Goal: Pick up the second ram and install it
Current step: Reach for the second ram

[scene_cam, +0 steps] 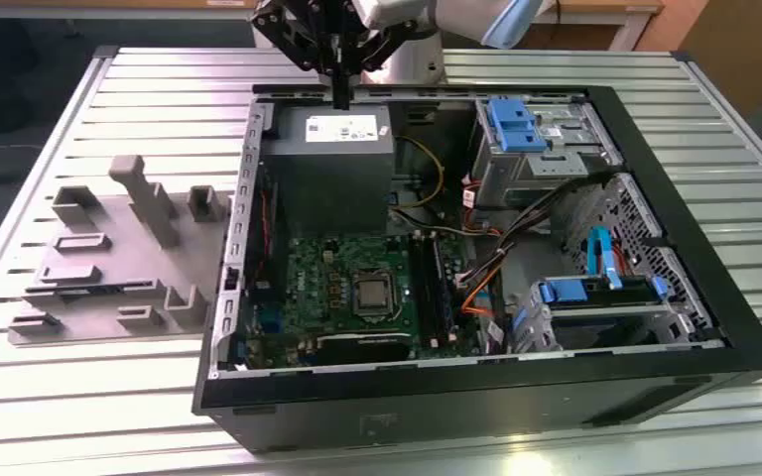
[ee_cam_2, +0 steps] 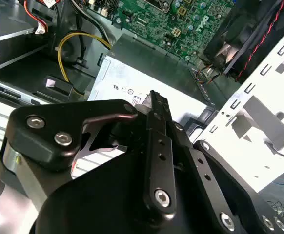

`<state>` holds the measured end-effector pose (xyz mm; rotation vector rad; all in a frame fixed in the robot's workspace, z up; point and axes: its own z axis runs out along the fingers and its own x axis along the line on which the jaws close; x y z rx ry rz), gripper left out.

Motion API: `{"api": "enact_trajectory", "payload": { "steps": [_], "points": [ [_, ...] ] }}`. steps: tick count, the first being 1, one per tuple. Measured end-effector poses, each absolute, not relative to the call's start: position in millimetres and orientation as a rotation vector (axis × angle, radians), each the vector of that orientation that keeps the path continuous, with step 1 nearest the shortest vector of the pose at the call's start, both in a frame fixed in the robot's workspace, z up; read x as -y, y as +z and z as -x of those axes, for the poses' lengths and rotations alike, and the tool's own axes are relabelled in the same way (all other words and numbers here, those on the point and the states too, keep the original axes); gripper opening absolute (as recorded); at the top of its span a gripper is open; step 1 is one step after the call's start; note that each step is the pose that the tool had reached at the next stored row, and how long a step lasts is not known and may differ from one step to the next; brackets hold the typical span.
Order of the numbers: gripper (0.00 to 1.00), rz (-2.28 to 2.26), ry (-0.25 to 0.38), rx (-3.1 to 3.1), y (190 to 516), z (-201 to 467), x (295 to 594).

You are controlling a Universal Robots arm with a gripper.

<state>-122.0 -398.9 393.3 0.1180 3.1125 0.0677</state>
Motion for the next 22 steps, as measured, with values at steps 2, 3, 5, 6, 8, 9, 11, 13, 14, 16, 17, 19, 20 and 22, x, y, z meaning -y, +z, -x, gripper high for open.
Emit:
{"api": "enact_trajectory", "payload": {
  "steps": [2, 3, 5, 6, 8, 9, 11, 13, 14, 16, 17, 19, 20, 22],
  "points": [
    [0.11, -0.118, 0.068, -3.113, 393, 122, 399],
    [0.11, -0.118, 0.068, -3.113, 393, 122, 399],
    [0.11, -0.118, 0.068, -3.112, 393, 122, 399],
    [0.11, -0.118, 0.068, -3.113, 393, 122, 399],
    [0.11, -0.118, 0.068, -3.112, 393, 122, 399],
    [0.11, -0.118, 0.068, -3.113, 393, 122, 399],
    [0.11, -0.118, 0.068, -3.113, 393, 122, 399],
    [0.11, -0.118, 0.067, -3.113, 393, 122, 399],
    [0.11, -0.118, 0.068, -3.112, 393, 123, 399],
    [0.11, -0.118, 0.067, -3.113, 393, 126, 399],
    [0.11, -0.118, 0.068, -3.113, 393, 128, 399],
    [0.11, -0.118, 0.068, -3.112, 393, 133, 399],
    [0.11, -0.118, 0.068, -3.112, 393, 136, 399],
    [0.11, -0.118, 0.068, -3.112, 393, 141, 399]
  ]
}}
